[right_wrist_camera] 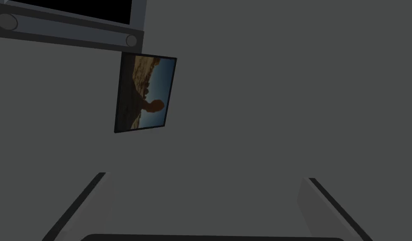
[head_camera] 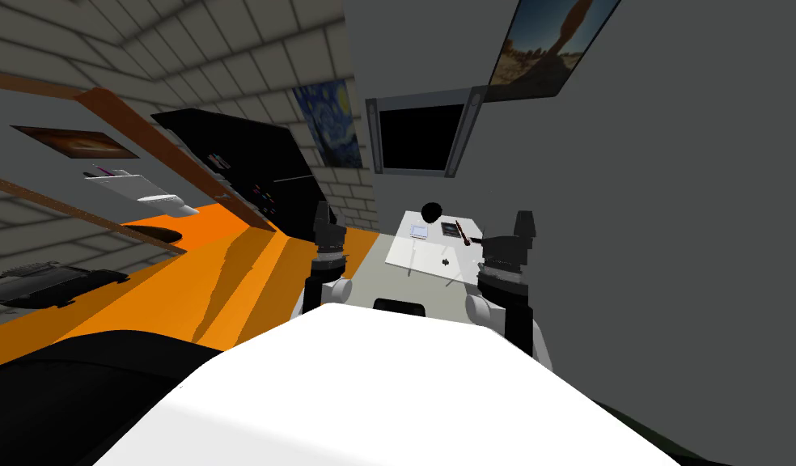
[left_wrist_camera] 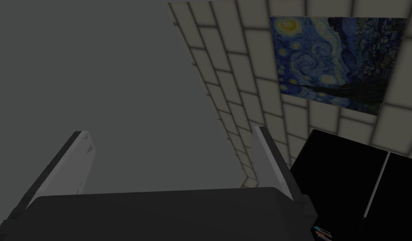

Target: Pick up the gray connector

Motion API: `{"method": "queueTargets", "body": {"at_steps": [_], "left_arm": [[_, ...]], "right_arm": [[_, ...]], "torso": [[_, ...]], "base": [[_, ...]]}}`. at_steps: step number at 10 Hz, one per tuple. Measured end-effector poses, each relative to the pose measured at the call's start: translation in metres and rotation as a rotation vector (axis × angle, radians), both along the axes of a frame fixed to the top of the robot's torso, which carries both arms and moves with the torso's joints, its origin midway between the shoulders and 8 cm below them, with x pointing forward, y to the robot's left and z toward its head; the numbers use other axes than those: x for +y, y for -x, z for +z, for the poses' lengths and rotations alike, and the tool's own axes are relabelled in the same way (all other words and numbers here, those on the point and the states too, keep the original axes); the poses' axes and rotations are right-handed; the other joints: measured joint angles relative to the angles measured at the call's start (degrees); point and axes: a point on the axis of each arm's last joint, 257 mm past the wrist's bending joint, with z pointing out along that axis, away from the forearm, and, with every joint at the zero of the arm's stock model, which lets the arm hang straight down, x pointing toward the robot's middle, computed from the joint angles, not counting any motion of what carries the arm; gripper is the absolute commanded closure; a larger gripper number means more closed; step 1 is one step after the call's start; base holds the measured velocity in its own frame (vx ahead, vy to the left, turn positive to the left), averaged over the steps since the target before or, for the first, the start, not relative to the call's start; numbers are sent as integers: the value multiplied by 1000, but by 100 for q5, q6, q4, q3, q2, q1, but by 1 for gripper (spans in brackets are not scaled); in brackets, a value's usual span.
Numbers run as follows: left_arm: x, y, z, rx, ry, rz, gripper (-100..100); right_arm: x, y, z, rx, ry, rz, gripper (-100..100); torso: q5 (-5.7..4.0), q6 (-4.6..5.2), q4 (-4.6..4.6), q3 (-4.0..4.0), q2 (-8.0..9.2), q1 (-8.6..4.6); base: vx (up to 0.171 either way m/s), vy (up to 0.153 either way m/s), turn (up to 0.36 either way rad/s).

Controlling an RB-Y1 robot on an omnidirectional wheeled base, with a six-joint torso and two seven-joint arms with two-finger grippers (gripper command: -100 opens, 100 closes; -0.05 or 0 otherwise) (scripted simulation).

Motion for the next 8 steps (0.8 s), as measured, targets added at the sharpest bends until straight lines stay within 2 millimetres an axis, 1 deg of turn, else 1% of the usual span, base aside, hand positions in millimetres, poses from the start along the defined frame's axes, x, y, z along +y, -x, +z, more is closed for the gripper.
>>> {"method": "queueTargets", "body": {"at_steps": [4,6,8], "left_arm": [[0,0,0,0,0,0,0],[0,0,0,0,0,0,0],[0,0,0,0,0,0,0]], "right_arm": [[14,-15,-6,31,89,35,-100],[21,-27,-14,56,135,44,-100],[26,-44,-19,82,179,46,-100]], "torso": [[-2,-1,0,-1,-2,-8],[-2,0,-1,-2,-3,-8],[-2,-1,-1,-3,-5,-9]], "base": [[0,-15,11],[2,-18,19],[4,-22,19]]}}
